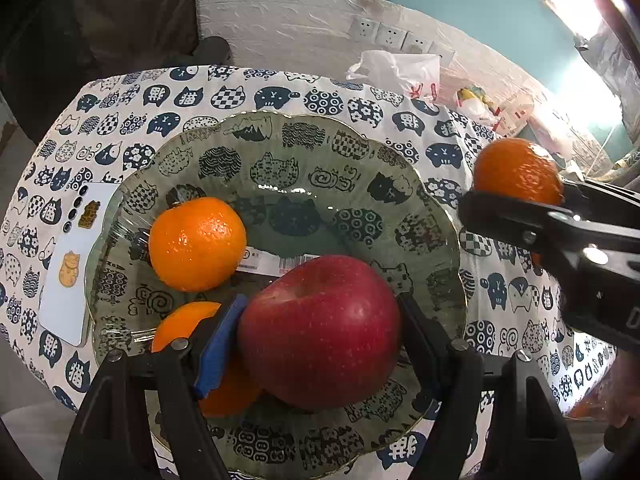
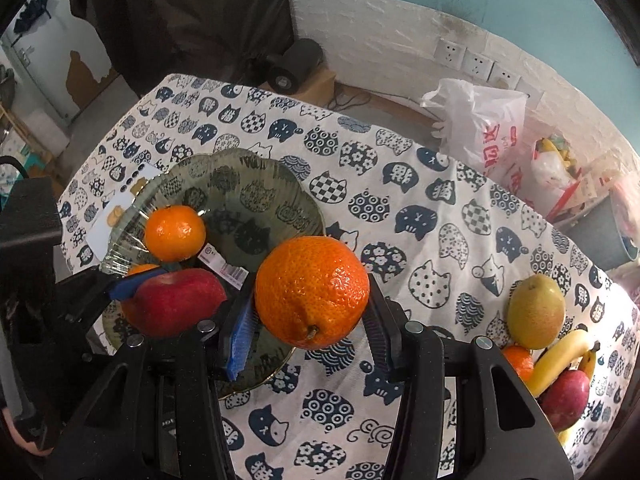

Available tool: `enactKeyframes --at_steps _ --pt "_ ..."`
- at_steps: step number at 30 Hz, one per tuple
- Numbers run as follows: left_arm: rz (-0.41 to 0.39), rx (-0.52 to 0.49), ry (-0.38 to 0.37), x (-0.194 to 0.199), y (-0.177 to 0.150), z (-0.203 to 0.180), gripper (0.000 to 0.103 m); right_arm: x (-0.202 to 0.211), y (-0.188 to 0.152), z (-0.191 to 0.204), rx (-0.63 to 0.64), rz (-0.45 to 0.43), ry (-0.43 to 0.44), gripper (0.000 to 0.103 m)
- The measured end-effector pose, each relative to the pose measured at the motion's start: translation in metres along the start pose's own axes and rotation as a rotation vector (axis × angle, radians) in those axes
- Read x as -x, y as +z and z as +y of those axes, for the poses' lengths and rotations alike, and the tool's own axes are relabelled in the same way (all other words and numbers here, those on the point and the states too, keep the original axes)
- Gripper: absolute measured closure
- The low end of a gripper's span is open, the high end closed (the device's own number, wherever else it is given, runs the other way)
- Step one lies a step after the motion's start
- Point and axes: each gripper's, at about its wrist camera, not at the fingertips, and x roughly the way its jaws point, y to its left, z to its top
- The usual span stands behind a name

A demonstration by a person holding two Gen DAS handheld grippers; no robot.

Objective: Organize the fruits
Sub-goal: 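Carry the red apple and orange toward the green glass plate, then open the left gripper to drop the apple while the right gripper releases the orange onto the plate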

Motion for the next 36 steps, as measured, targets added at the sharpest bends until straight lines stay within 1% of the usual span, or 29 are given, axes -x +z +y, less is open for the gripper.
enactKeyframes --at_steps 3,4,5,7,9,13,20,26,27,28,33,36 --pt "0.002 -0.005 -0.012 0.004 -0.001 -0.001 0.026 -0.003 0.002 -0.001 -0.007 0.004 0.010 0.055" --pt "-0.016 -0.002 -0.002 0.009 -0.002 0.000 0.025 -0.004 0.003 -0.001 -0.009 0.006 0.015 0.055" --pt "-0.029 0.001 0.002 0.014 -0.002 0.001 0.020 -0.005 0.004 -0.002 -0.010 0.006 0.016 0.055" --pt "-0.059 0.015 0.001 0.023 -0.001 0.004 0.015 -0.007 0.006 -0.003 -0.012 0.008 0.020 0.055" --pt "-0.079 0.035 0.003 0.030 0.000 0.011 0.015 -0.010 0.008 -0.003 -0.018 0.010 0.028 0.055" --pt "-0.069 0.095 0.004 0.035 0.002 0.028 0.015 -0.015 0.012 0.000 -0.016 0.017 0.041 0.055" --pt "-0.082 0.148 0.048 0.044 0.001 0.048 0.015 -0.024 0.015 0.011 0.010 0.034 0.062 0.055" --pt "-0.098 0.153 0.078 0.053 0.000 0.057 0.015 -0.033 0.009 0.021 0.039 0.074 0.076 0.054" --pt "-0.098 0.153 0.085 0.053 -0.001 0.058 0.015 -0.034 0.008 0.023 0.042 0.074 0.078 0.054" --pt "-0.095 0.156 0.089 0.054 -0.001 0.060 0.015 -0.034 0.008 0.023 0.041 0.074 0.074 0.051" --pt "-0.099 0.157 0.092 0.058 -0.003 0.059 0.015 -0.031 0.006 0.022 0.032 0.077 0.081 0.051" --pt "-0.111 0.146 0.090 0.063 -0.002 0.055 0.015 -0.024 0.004 0.020 0.027 0.068 0.073 0.047"
